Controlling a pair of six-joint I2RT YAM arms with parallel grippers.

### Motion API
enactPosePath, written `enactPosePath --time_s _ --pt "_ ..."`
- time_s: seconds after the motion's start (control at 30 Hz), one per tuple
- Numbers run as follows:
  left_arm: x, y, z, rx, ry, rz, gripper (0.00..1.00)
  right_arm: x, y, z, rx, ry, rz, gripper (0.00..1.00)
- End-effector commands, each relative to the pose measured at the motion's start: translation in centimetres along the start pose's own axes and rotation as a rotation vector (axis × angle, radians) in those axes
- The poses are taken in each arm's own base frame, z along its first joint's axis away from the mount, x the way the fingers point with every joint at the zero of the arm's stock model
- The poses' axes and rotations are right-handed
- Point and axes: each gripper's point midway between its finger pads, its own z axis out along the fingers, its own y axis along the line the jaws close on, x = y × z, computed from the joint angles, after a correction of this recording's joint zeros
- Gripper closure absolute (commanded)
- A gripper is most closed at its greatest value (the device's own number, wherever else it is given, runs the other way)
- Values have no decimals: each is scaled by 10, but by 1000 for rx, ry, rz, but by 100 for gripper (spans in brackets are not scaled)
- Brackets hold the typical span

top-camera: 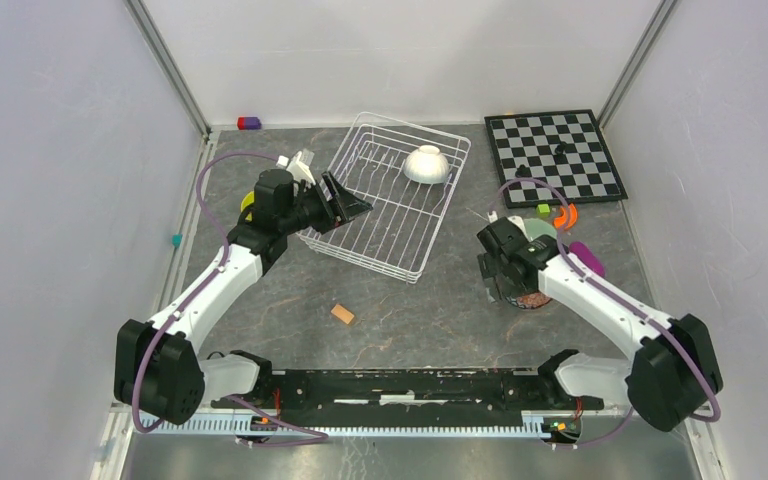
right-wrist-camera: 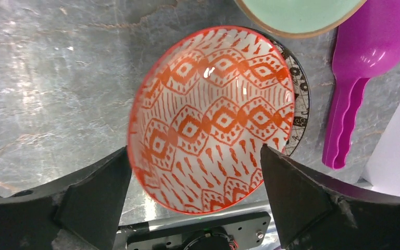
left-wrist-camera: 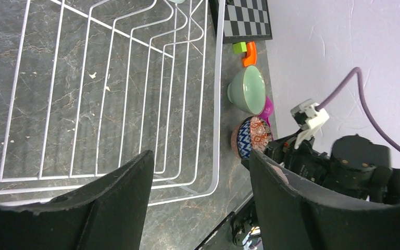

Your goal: Unload the bowls from the dish rack

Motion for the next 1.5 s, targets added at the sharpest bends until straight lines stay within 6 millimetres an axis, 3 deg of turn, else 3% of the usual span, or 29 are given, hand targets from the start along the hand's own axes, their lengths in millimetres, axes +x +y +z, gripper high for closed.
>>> enactPosePath --time_s 0.0,0.3,0.43,0.57,0.8,0.97,1.17,1.33,1.4,1.47 --pt "-11 -6 -2 10 -36 82 26 -31 -2 -24 -54 -164 54 2" --pt "-12 -8 0 18 -33 69 26 -64 0 -67 -182 -366 49 2" --pt "-10 -7 0 16 -28 62 26 -70 -8 -76 -169 -422 74 2" --pt "-10 -7 2 21 -27 52 26 -63 -10 -64 -135 -397 106 4" --pt "-9 -9 6 31 -16 47 26 -40 13 -33 -187 -302 120 9" --pt "-3 -12 10 40 10 57 26 -44 17 -32 -201 -314 120 11" --pt "14 -20 21 5 66 146 25 -66 23 -50 -273 -417 104 8" --pt "32 -35 31 -40 124 286 21 -87 29 -80 -377 -584 91 2" --pt "37 -40 32 -54 132 343 17 -93 33 -91 -430 -657 86 2" --pt "43 -45 34 -67 138 391 1 -95 36 -101 -475 -722 79 2"
